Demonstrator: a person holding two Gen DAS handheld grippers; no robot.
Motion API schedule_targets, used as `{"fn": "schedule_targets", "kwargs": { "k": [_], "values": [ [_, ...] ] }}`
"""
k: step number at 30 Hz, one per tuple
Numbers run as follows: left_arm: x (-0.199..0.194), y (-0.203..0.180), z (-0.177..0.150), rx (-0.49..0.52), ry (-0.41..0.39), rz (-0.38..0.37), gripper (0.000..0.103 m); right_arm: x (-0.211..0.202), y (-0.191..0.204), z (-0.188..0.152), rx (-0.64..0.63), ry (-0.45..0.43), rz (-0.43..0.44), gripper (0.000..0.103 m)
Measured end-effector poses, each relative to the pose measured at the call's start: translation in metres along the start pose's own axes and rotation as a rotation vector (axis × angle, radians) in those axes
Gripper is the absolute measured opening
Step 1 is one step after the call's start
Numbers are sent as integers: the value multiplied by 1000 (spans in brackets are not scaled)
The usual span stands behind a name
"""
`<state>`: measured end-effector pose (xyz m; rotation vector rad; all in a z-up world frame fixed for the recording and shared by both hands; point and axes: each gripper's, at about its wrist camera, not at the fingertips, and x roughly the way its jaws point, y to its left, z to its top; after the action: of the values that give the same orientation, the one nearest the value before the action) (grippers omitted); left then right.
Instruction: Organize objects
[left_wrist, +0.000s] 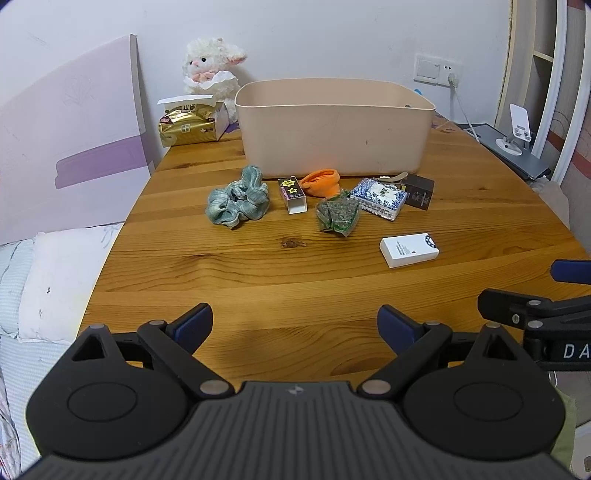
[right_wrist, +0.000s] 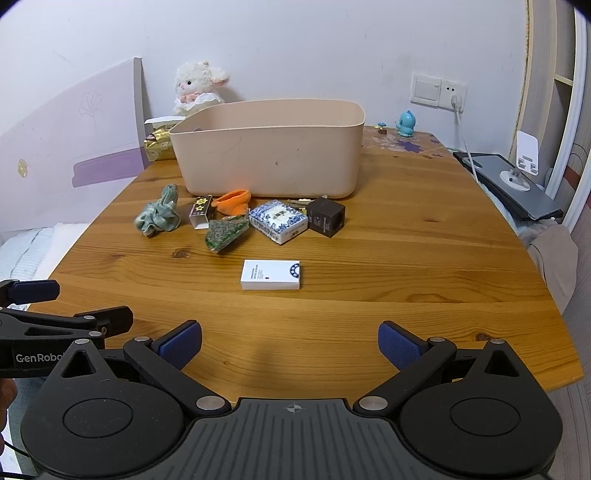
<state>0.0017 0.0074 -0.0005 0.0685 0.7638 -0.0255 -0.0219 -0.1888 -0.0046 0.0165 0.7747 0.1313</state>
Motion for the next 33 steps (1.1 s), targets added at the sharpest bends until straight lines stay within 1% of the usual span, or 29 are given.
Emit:
{"fn": "schedule_targets", "kwargs": {
  "k": [21,33],
  "values": [
    [-4,2,0,-3,-11,-10,96,-1,0,1,0,-3,-6,103],
    [0,10,3,-16,-12,-16,96,5,1,6,5,2,-14,103]
  ]
}}
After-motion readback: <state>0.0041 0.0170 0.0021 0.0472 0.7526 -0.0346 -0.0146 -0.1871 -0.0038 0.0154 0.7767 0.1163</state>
